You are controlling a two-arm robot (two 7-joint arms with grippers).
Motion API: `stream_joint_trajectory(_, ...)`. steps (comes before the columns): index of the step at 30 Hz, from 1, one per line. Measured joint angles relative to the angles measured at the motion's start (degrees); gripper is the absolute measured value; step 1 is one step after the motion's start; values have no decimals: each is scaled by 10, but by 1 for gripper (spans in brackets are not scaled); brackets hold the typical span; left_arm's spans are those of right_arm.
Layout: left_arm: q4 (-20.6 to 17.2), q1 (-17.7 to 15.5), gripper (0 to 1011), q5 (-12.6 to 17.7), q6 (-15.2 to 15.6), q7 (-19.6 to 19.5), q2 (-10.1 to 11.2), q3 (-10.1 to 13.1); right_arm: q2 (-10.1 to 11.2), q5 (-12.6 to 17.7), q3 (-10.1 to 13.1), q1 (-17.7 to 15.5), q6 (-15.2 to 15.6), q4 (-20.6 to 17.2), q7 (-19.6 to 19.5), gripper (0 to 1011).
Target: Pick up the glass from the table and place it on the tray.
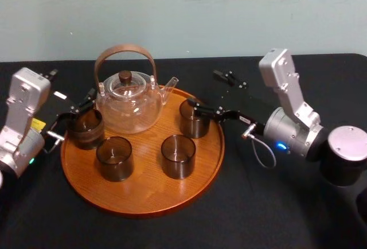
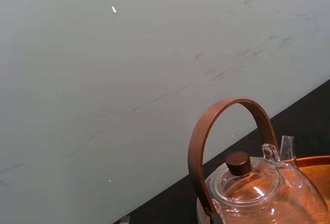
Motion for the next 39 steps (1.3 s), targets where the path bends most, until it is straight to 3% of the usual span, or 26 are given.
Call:
stream_joint_trajectory(10, 0, 0, 1001, 0, 0, 0, 0, 0, 43, 25, 44, -51, -15, -55, -21, 1002)
stream_joint_trajectory(19, 0, 0, 1001, 0, 0, 0, 0, 0, 67, 37, 86, -94, -37, -64, -36, 1002)
stream_joint_trajectory(28, 0, 0, 1001, 0, 0, 0, 0, 0, 70, 36, 114, -117, -50, -46, -52, 1002)
stream_joint_trajectory(39, 0, 0, 1001, 0, 0, 0, 0, 0, 65, 24, 116, -119, -53, -37, -60, 1002)
